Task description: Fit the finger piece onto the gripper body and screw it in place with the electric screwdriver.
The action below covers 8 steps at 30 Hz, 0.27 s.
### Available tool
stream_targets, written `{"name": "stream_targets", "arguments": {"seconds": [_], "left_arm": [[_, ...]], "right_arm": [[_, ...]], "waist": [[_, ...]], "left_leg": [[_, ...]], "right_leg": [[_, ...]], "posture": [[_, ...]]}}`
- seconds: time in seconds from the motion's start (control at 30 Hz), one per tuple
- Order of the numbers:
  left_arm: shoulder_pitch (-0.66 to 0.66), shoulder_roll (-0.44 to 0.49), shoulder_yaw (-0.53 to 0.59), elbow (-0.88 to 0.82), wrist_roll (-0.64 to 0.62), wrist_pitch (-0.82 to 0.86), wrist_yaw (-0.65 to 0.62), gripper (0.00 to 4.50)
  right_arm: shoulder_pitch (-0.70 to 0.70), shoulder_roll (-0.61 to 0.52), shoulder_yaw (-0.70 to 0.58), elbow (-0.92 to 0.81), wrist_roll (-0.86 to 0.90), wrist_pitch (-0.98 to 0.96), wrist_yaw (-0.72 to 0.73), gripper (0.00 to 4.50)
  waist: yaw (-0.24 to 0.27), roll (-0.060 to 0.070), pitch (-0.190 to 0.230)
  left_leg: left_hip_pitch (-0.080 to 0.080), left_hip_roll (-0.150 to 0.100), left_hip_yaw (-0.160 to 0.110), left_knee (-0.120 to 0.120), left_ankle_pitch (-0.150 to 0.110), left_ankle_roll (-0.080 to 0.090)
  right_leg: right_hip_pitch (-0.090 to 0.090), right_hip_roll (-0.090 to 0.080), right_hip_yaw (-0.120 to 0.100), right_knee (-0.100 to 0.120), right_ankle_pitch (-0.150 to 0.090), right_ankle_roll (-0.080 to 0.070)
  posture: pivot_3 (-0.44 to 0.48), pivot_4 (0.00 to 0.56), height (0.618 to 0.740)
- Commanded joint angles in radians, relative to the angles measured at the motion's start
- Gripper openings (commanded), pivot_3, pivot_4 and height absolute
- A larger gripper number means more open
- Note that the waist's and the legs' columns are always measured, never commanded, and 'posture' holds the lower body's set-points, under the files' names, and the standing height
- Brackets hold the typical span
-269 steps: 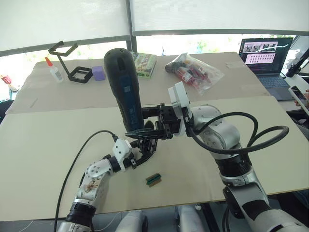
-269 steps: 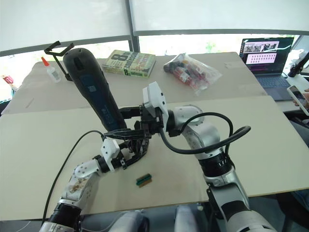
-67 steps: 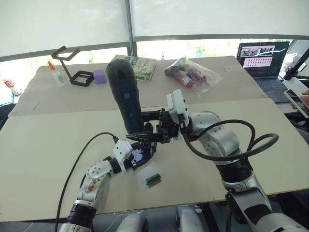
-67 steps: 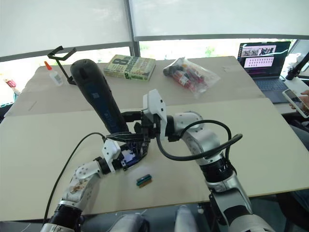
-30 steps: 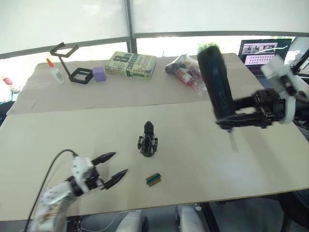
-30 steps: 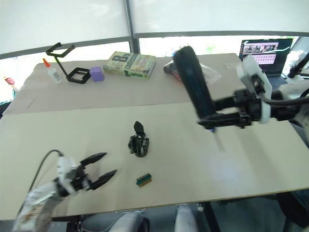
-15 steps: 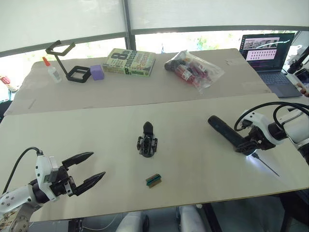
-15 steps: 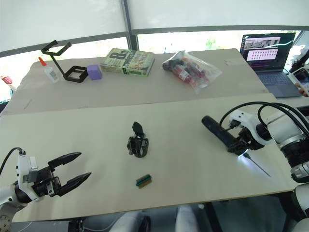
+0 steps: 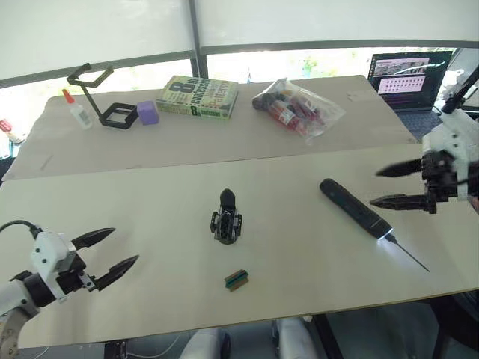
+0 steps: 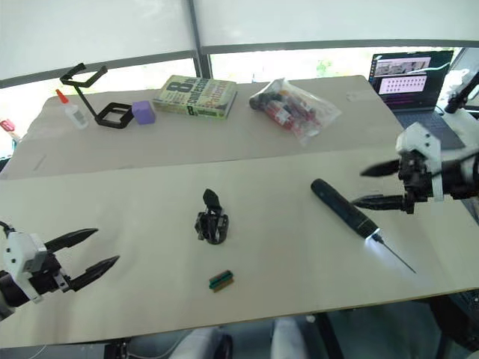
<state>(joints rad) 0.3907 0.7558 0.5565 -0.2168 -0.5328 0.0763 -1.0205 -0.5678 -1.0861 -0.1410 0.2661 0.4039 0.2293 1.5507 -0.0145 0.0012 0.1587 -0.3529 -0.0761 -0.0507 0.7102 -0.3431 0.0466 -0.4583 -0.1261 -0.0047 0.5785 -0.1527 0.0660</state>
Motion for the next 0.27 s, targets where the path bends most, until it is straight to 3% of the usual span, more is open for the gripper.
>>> {"name": "stream_targets", "arguments": {"seconds": [0.03,0.13,0.27], "left_arm": [[0.029,0.02,0.077,0.033,0.024,-0.046,-0.023,4.5],[0.024,0.021,0.091,0.06,0.029,-0.057,-0.032,4.5],[0.016,0.02,0.098,0.072,0.02,-0.063,-0.042,4.5]], "right_arm": [[0.126,0.075,-0.111,-0.256,0.155,-0.068,0.033,4.45],[0.208,0.149,-0.123,-0.377,0.197,-0.066,-0.034,4.45],[0.274,0.19,-0.118,-0.397,0.176,-0.129,-0.034,4.45]], "waist": [[-0.001,0.0,0.0],[0.003,0.0,0.0],[0.008,-0.001,0.0]], "left_leg": [[0.0,0.001,0.0,0.001,-0.001,-0.001],[0.0,0.003,0.001,0.002,-0.001,-0.001],[0.0,0.002,0.001,0.003,-0.001,-0.001]], "right_leg": [[0.0,0.001,0.0,0.0,0.001,-0.001],[0.0,0.002,0.0,0.001,0.002,-0.002],[0.001,0.002,0.0,0.001,0.005,-0.004]], "posture": [[0.0,0.15,0.74],[0.0,0.15,0.74],[0.0,0.15,0.74]]}}
